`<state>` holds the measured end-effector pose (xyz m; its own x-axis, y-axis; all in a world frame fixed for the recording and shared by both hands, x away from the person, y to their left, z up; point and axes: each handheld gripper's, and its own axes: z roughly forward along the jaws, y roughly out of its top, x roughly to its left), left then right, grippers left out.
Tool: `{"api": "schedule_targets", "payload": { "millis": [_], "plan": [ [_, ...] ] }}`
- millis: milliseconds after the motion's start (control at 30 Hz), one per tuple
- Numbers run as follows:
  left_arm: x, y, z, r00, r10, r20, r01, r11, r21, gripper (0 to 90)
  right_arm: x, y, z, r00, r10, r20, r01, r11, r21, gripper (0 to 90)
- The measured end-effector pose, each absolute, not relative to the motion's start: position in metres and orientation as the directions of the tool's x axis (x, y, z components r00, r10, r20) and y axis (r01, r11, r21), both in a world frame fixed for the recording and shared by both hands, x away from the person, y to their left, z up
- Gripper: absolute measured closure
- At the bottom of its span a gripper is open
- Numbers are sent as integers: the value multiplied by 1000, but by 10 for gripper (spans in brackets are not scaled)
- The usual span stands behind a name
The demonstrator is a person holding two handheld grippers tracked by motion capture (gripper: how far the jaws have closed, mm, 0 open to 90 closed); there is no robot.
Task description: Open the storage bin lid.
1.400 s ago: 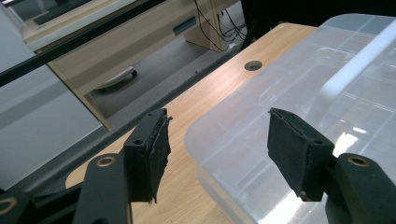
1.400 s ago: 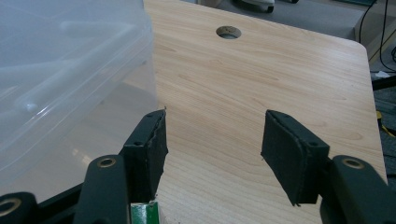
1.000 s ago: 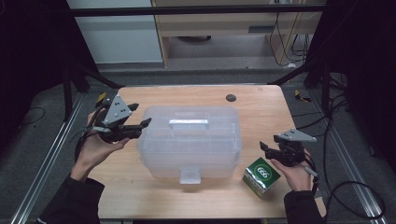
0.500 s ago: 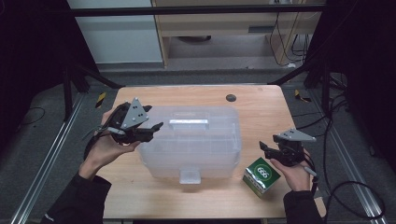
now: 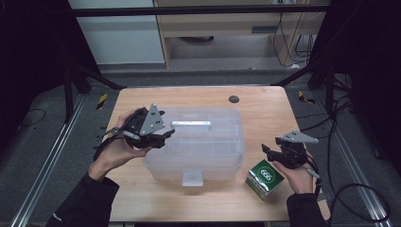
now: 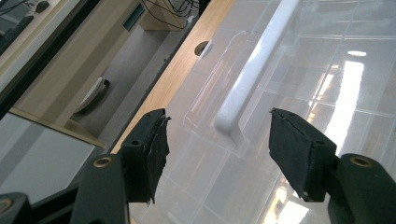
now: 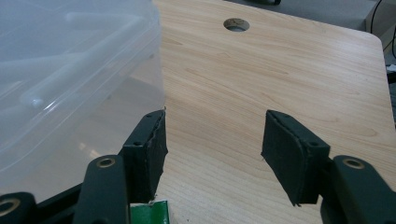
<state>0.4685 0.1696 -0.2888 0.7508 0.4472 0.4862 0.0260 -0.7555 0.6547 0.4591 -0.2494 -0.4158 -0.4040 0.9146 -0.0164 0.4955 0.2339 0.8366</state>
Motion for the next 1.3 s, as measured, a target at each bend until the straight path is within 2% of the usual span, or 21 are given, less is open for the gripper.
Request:
{"api": "schedule_targets", "payload": {
  "millis": [500,1300],
  "plan": [
    [476,146,-295,752,372,544,-15,-815,579,408,459,-250,-417,-407,913,-10,503,234,832,407],
    [486,127,-306,736,282,615,-47,-886,462,639,460,-250,-419,-416,909,1,520,238,820,435]
  ]
}}
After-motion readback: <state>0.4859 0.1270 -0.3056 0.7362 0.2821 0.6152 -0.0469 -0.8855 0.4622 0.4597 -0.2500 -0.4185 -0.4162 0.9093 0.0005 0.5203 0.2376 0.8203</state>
